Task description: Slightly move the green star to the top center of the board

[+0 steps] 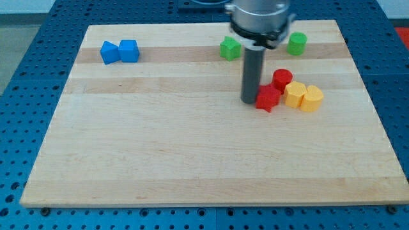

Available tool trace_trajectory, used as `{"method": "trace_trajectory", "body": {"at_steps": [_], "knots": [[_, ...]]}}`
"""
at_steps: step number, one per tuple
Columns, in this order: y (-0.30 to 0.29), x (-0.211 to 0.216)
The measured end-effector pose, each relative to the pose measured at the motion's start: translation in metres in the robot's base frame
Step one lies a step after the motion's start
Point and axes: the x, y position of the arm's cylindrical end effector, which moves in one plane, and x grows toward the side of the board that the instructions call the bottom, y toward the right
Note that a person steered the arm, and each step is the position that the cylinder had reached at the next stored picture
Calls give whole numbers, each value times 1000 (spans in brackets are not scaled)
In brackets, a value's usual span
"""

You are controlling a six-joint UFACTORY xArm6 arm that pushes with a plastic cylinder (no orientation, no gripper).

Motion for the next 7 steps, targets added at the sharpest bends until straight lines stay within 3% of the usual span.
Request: {"method": "trace_trajectory", "body": {"at_steps": [2,4,7], "knots": [[-13,22],[24,10],[23,1]]}}
